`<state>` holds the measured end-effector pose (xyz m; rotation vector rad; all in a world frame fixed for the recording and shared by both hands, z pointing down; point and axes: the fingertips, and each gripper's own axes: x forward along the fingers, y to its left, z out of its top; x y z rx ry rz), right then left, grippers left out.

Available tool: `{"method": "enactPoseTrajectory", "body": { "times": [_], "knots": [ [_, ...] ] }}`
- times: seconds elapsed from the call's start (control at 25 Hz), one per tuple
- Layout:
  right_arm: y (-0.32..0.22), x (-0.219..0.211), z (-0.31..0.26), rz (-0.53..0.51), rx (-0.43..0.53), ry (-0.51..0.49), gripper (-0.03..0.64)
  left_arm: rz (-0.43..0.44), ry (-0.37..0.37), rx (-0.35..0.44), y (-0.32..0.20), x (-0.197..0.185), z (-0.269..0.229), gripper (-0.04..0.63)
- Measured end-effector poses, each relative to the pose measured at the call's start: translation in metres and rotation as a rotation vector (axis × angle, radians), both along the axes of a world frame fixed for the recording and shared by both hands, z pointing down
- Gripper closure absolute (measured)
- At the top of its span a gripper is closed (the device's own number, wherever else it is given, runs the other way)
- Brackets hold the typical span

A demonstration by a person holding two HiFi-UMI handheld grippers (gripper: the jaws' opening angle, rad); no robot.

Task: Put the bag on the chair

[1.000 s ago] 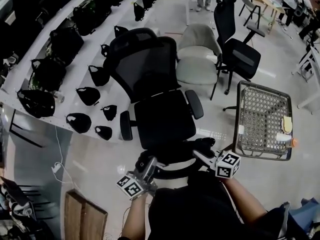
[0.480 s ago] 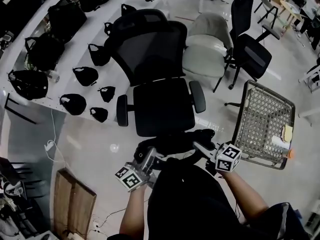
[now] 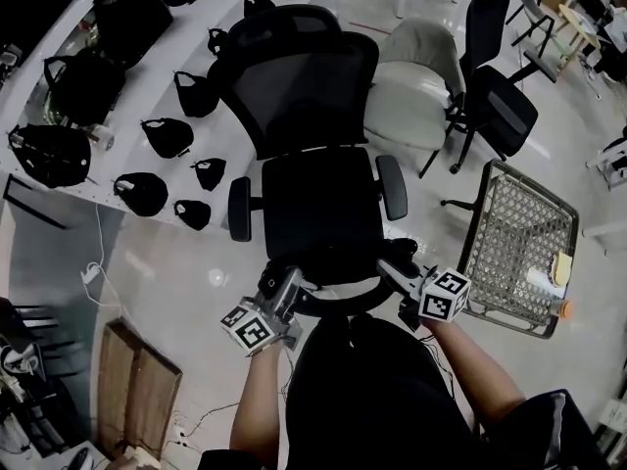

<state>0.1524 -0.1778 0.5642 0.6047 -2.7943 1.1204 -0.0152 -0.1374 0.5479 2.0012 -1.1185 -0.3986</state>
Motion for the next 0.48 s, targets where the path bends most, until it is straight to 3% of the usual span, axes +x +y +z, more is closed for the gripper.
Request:
{"method": "enactPoseTrajectory", "body": {
  "times": [0.48],
  "knots": [
    [-0.081, -0.049, 0.000, 0.005, -0.018, 0.018, 0.604, 0.002, -0.007, 0.027, -0.077, -0.048, 0.003, 0.579]
  ]
}}
